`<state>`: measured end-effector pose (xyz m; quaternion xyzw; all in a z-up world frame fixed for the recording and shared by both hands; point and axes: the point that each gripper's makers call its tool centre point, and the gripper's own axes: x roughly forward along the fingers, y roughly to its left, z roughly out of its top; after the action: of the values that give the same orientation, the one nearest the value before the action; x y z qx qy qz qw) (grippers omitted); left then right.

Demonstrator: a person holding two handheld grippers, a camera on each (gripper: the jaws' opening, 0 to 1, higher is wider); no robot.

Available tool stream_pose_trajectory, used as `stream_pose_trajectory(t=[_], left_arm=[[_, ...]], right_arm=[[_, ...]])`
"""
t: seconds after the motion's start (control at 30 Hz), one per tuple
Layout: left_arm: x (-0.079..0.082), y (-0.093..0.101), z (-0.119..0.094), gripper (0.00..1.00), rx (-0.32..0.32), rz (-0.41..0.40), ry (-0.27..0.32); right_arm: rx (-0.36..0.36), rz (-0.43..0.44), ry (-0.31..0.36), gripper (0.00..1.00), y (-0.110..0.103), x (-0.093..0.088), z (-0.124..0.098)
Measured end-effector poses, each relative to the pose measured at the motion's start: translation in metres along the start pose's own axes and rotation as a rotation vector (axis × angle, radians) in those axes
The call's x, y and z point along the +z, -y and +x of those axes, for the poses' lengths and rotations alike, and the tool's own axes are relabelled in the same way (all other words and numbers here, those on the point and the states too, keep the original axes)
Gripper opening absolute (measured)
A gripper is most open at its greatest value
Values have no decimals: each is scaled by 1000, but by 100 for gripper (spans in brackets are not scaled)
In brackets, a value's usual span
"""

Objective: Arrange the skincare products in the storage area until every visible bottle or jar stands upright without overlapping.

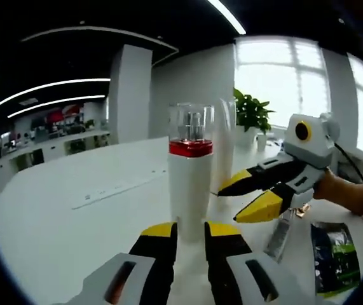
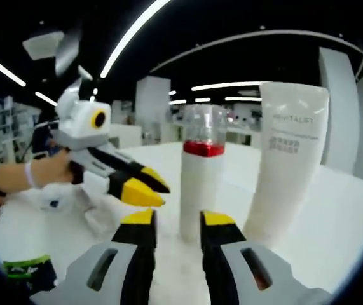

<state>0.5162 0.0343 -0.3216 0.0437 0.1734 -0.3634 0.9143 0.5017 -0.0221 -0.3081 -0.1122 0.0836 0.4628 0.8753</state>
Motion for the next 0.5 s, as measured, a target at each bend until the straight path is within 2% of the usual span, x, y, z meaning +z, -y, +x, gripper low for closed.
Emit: stream_pose_trajectory(t=[0.07,0.1,0.2,0.37,0.43,0.5], left_arm=[[-1,3,-10,23,3,1,3],[3,7,-15,24,-4,3,27],[10,18,-26,31,-35,-12,70],[16,30,-42,40,-67,-15,106],[17,31,-47,44,-70,16,109],[13,33,-50,47,-79,56,96]], right_arm=[[-2,-12,11,28,-3,1,-6],[2,-11,17,28,-4,3,-8],[24,9,54,35,-8,13,-16],[53,-17,69,42,-17,23,-29],[87,-43,66,45,-23,22,-34],[91,-43,62,52,-26,20,-39]])
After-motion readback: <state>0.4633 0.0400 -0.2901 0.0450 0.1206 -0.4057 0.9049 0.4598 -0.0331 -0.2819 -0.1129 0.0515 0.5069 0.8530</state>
